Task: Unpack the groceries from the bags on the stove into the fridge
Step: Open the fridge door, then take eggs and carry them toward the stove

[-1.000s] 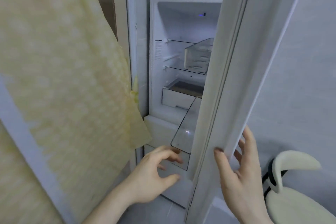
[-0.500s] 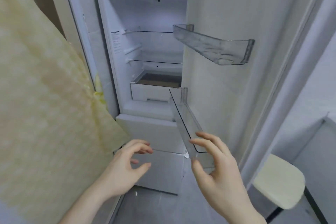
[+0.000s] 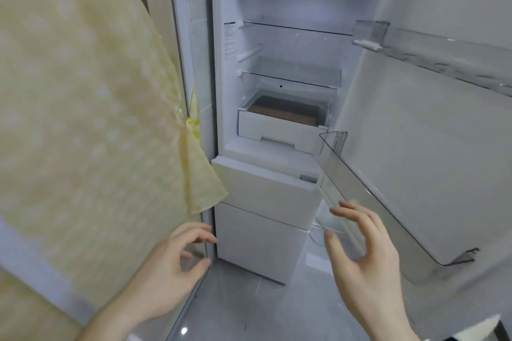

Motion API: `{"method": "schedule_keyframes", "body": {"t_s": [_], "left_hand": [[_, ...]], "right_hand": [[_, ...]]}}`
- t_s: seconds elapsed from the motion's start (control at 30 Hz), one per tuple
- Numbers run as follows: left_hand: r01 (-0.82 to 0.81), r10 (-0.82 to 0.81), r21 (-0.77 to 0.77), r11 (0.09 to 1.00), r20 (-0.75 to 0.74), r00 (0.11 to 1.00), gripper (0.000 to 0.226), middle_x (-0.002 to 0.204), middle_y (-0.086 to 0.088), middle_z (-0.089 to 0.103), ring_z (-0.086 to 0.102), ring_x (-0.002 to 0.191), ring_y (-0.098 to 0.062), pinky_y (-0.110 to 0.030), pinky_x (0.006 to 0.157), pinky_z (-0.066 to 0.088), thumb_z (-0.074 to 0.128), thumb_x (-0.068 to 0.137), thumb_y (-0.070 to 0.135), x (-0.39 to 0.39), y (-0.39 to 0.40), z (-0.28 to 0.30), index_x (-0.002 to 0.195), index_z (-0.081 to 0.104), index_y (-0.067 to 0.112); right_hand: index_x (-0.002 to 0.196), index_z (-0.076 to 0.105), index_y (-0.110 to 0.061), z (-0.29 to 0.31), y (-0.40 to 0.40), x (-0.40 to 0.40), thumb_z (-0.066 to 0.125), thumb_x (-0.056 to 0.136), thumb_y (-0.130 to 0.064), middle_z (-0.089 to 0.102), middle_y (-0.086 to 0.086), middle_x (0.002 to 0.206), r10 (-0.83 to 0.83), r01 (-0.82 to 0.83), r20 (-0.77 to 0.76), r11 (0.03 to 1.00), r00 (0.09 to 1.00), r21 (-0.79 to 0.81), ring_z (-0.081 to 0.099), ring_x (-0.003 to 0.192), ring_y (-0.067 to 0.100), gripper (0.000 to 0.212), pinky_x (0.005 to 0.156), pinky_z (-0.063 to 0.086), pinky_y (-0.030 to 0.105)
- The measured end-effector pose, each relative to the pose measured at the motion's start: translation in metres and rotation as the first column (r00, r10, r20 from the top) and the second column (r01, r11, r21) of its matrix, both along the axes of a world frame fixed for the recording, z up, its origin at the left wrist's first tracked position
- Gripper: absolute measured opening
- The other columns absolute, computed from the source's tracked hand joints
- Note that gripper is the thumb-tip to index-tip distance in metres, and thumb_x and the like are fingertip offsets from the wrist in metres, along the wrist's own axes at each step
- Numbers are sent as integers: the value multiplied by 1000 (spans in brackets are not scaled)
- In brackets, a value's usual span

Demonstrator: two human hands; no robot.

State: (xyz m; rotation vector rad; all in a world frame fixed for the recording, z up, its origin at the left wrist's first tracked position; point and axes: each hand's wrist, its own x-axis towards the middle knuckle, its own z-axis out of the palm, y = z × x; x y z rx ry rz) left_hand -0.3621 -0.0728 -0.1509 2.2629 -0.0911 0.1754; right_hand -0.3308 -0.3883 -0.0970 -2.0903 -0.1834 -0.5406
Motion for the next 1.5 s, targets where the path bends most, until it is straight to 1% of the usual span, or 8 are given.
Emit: {"method": "schedule_keyframes", "body": {"t_s": [0.13,0.3,0.53,0.63,0.93,1.07,1.2,1.5], "left_hand": [[-125,126,24,992,-15,992,44,130,32,54,58,119,5,-21,92,52,77,85,12,-21,26,-7,106,65,49],[-385,386,33,922,-51,921,44,134,34,49,55,121,9,-13,92,48,73,80,22,-61,56,-17,109,61,51],[-837,854,171,520,-91,512,42,148,42,22,23,128,27,-1,103,18,69,91,32,-147,32,-34,125,52,50],[-936,951,184,301,-126,281,46,154,37,19,29,138,8,-19,106,33,67,93,37,-190,-5,-30,132,48,51],[-908,934,246,-340,-28,-357,54,155,33,18,24,142,10,-16,118,24,63,91,41,-335,-186,-18,141,44,48],[-777,804,269,-569,-18,-594,53,154,37,17,27,140,10,-9,113,20,65,90,41,-385,-282,-20,139,46,49],[-617,644,264,-741,20,-765,53,152,42,14,26,142,9,-22,118,29,66,90,43,-422,-376,-25,137,44,53],[-312,320,256,-915,-10,-947,56,151,41,22,36,134,11,-13,105,31,70,81,42,-474,-529,-29,132,51,51]], "right_hand": [[112,65,-44,-17,65,23,75,89,-24,54,-30,133,368,-388,-176,917,913,-91,51,130,-6,32,104,37,15],[125,59,-48,-30,157,56,71,86,-43,40,-39,143,713,-783,-331,599,618,-171,42,135,-13,41,107,30,4],[144,45,-49,-50,262,68,67,93,-44,23,-36,159,892,-970,-445,-35,79,-241,23,147,-14,56,119,20,12],[147,44,-47,-52,292,45,68,95,-42,22,-30,163,873,-927,-473,-266,-116,-264,21,149,-10,57,116,14,6],[147,36,-58,-34,300,-151,60,98,-52,10,-44,158,592,-525,-490,-802,-639,-285,20,146,-12,54,116,23,18],[143,40,-57,-42,258,-250,62,96,-51,14,-44,158,419,-331,-460,-906,-783,-262,22,146,-15,53,122,25,23],[142,40,-58,-50,195,-333,63,95,-49,14,-48,155,235,-140,-435,-961,-869,-240,17,142,-24,53,120,22,16],[145,40,-57,-49,68,-470,64,96,-47,12,-47,156,-113,235,-462,-948,-880,-216,19,143,-21,55,117,20,13]]}}
